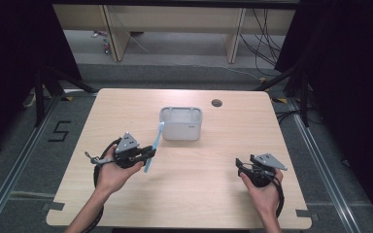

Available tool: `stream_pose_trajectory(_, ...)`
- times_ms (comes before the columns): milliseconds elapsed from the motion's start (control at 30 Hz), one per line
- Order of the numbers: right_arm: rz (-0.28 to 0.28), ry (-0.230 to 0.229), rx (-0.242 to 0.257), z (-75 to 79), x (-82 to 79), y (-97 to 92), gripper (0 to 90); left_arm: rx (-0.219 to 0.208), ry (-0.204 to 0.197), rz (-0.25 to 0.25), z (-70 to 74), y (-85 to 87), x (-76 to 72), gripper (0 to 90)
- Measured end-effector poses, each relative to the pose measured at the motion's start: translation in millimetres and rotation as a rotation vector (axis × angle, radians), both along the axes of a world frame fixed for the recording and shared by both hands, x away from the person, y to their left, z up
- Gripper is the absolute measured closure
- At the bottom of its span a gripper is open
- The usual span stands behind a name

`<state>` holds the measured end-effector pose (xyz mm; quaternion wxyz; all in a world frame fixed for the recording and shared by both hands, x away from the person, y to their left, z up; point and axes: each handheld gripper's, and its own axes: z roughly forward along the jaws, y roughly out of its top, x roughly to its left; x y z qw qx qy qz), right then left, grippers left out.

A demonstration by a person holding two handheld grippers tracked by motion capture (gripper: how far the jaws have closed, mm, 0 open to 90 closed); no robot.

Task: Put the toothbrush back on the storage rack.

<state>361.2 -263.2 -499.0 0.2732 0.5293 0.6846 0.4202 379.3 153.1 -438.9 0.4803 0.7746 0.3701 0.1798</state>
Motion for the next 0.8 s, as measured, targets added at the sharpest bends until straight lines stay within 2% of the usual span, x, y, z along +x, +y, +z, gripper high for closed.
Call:
stream_pose_trajectory(33,0.006,-0.005,-0.011,-0.3,0.3,-0.5,39.1,-0.003,-0.004,0.002,0.4,0.0,0.5,78.5)
stream_pose_trajectory(133,-0.003,0.002,0.013,-1.3,0.2,0.6,38.6,-0.014,-0.027,0.008,2.1,-0.1,1.3,78.5)
stream_pose_trajectory(233,-0.004,-0.005,0.011,-1.5,0.5,0.5,38.5,-0.038,-0.049,0.017,2.9,-0.4,2.5,78.5)
stream_pose_trajectory(300,0.001,-0.008,0.011,-1.4,0.5,0.4,38.3,-0.036,-0.055,0.021,3.7,-0.2,2.8,78.5)
stream_pose_trajectory(533,0.000,-0.011,0.016,-0.9,0.3,0.6,38.1,-0.097,-0.113,0.048,8.1,-1.8,8.0,78.5)
stream_pose_trajectory(767,-0.001,-0.011,0.016,-0.9,0.2,0.4,38.0,-0.112,-0.154,0.053,11.9,-3.7,12.7,78.5)
stream_pose_trajectory(800,-0.038,0.024,0.040,0.4,-3.0,3.6,38.0,-0.118,-0.160,0.055,13.5,-4.3,13.6,78.5)
